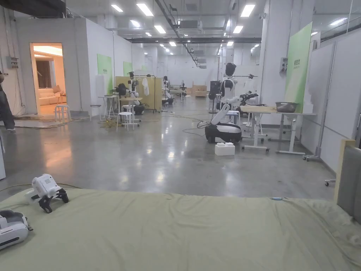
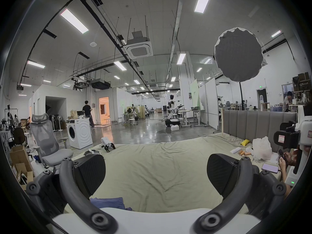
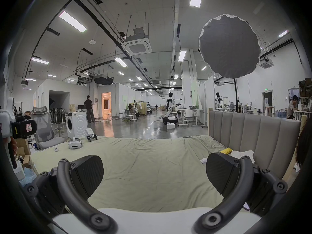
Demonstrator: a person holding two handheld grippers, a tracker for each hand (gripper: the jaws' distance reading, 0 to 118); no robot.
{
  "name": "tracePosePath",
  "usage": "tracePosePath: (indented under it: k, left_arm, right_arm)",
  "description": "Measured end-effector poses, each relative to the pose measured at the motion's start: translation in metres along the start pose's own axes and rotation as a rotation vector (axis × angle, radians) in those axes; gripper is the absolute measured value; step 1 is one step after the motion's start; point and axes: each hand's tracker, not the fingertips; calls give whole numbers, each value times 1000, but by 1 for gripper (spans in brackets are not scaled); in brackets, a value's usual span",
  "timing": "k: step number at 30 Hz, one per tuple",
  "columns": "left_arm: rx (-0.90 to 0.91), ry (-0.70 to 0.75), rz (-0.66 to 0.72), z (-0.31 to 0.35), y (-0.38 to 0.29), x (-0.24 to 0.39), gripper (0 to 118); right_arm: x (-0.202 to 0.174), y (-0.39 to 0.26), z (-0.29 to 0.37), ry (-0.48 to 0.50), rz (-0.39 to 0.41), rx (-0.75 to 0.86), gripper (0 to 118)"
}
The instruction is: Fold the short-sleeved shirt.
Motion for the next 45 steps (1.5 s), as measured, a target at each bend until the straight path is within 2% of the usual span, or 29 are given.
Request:
tracePosePath:
  k: [21,25,28,31,34,36,38,40,43,45]
  left_arm:
    - [-3,4,14,2,1,-2,118]
    - [-16,-6,17,2,1,-1,118]
    - [-18,-11,20,2,0,-1,118]
    - [-17,-14,38,1,1,-1,118]
    - [-20,-22,44,1,1,0,118]
    - [-20,-28,38,1,1,0,118]
    - [-21,-26,30,1,1,0,118]
    - [-21,-19,34,2,1,-1,118]
    - [-25,-22,9,2,0,-1,118]
    - [-28,-20,9,1,0,-1,118]
  right_arm:
    - [-2,5,-1,27,-9,-34,118]
    - [-2,18,-8,57,-109,-173,118]
    - [-17,28,-3,-62,-84,-209,118]
    - [-23,35,1,-33,-167,-212,118]
    - [-21,35,-2,86,-239,-241,118]
    - [-24,33,0,28,-279,-214,118]
    - [-28,36,0,-33,-252,-226,118]
    - [-26,34,-4,-22,-171,-216,118]
    - [-27,33,-9,-89,-156,-229,118]
    - [-27,32,-10,-80,-158,-230,118]
